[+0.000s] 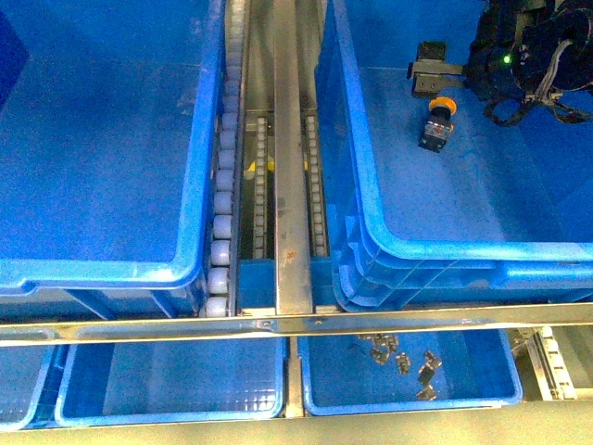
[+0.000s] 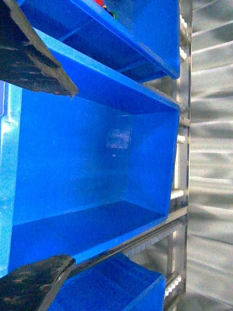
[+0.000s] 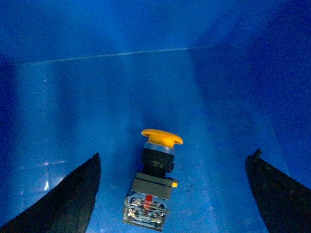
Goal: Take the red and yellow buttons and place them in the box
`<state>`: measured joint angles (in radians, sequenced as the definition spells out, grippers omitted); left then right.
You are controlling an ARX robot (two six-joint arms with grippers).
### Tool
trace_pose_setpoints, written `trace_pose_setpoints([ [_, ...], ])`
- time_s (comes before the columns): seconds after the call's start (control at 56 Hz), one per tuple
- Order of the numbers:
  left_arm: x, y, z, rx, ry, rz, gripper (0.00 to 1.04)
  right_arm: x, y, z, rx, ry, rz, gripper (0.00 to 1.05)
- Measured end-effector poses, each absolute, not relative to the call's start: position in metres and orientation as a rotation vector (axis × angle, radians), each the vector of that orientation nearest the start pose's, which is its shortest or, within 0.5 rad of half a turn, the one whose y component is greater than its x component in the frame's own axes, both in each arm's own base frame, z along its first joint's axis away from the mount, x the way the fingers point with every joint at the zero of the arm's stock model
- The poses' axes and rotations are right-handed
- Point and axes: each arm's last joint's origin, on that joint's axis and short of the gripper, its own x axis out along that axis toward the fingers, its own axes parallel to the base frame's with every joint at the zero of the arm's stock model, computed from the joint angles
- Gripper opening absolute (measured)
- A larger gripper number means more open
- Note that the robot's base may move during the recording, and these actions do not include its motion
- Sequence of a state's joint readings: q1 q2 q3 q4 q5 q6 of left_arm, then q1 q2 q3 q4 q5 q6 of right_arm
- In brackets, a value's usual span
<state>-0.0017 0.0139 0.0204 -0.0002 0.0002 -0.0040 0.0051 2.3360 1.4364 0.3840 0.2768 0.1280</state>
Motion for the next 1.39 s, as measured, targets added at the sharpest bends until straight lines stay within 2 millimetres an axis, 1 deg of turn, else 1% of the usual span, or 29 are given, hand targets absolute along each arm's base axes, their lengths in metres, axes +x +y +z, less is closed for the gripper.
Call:
trace_pose_setpoints([
  [0.036,0.097,0.000,0.169,-0.004,-0.006,-0.002,0.97,0.482,-0.006,0.092,0.053,0.497,-0.298,0.99],
  [0.071,0.097,0.000,0.169,-0.004,-0.006,-0.002,0.97,0.476,-0.007,0.094,0.052,0.501,-0.297,0.97],
  [0.232,0.097,0.000,0.169,-0.004,-0.006,-0.002,0.97,0.446,-0.003,0.111,0.048,0.461,-0.277,0.98],
  [0.268,0.097,0.000,0.169,-0.004,-0.006,-0.002,0.97,0.436,-0.001,0.118,0.048,0.445,-0.271,0.98],
  [0.357,0.097,0.000,0.169,-0.004,-0.006,-0.002,0.97,0.415,0.004,0.127,0.049,0.437,-0.253,0.98],
  [0.483,0.097,0.000,0.169,-0.004,-0.006,-0.002,0.97,0.370,0.012,0.136,0.068,0.450,-0.229,0.98],
  [0.625,0.097,0.000,0.169,-0.004,-0.006,-0.002,0.97,0.330,0.017,0.142,0.076,0.443,-0.219,0.98],
  [0.697,0.097,0.000,0.169,-0.004,-0.006,-0.002,0.97,0.311,0.019,0.150,0.085,0.427,-0.209,0.98],
  [0.733,0.097,0.000,0.169,-0.004,-0.006,-0.002,0.97,0.299,0.021,0.158,0.085,0.419,-0.198,0.98],
  [0.804,0.097,0.000,0.169,-0.004,-0.006,-0.002,0.97,0.281,0.024,0.169,0.094,0.398,-0.188,0.98],
  [0.84,0.097,0.000,0.169,-0.004,-0.006,-0.002,0.97,0.272,0.025,0.175,0.106,0.388,-0.185,0.98],
  [0.894,0.097,0.000,0.169,-0.004,-0.006,-0.002,0.97,0.251,0.027,0.184,0.136,0.374,-0.192,0.98],
  [0.911,0.097,0.000,0.169,-0.004,-0.006,-0.002,0.97,0.248,0.028,0.185,0.137,0.372,-0.193,0.98],
  [0.947,0.097,0.000,0.169,-0.004,-0.006,-0.002,0.97,0.233,0.029,0.189,0.160,0.366,-0.203,0.98],
  [0.965,0.097,0.000,0.169,-0.004,-0.006,-0.002,0.97,0.230,0.029,0.190,0.170,0.365,-0.213,0.98],
  [1.09,0.097,0.000,0.169,-0.004,-0.006,-0.002,0.97,0.183,0.034,0.196,0.277,0.363,-0.302,0.98],
  [1.162,0.097,0.000,0.169,-0.004,-0.006,-0.002,0.97,0.172,0.035,0.198,0.320,0.353,-0.315,0.97],
  [1.179,0.097,0.000,0.169,-0.004,-0.006,-0.002,0.97,0.172,0.035,0.198,0.327,0.342,-0.300,0.96],
  [1.215,0.097,0.000,0.169,-0.004,-0.006,-0.002,0.97,0.171,0.034,0.196,0.329,0.261,-0.183,0.90],
  [1.233,0.097,0.000,0.169,-0.004,-0.006,-0.002,0.97,0.170,0.033,0.194,0.317,0.210,-0.122,0.86],
  [1.251,0.097,0.000,0.169,-0.004,-0.006,-0.002,0.97,0.169,0.033,0.193,0.301,0.199,-0.109,0.85],
  [1.287,0.097,0.000,0.169,-0.004,-0.006,-0.002,0.97,0.165,0.031,0.188,0.238,0.132,-0.038,0.78],
  [1.322,0.097,0.000,0.169,-0.004,-0.006,-0.002,0.97,0.162,0.029,0.187,0.190,0.088,-0.011,0.72],
  [1.394,0.097,0.000,0.169,-0.004,-0.006,-0.002,0.97,0.156,0.025,0.188,0.101,0.022,0.009,0.58],
])
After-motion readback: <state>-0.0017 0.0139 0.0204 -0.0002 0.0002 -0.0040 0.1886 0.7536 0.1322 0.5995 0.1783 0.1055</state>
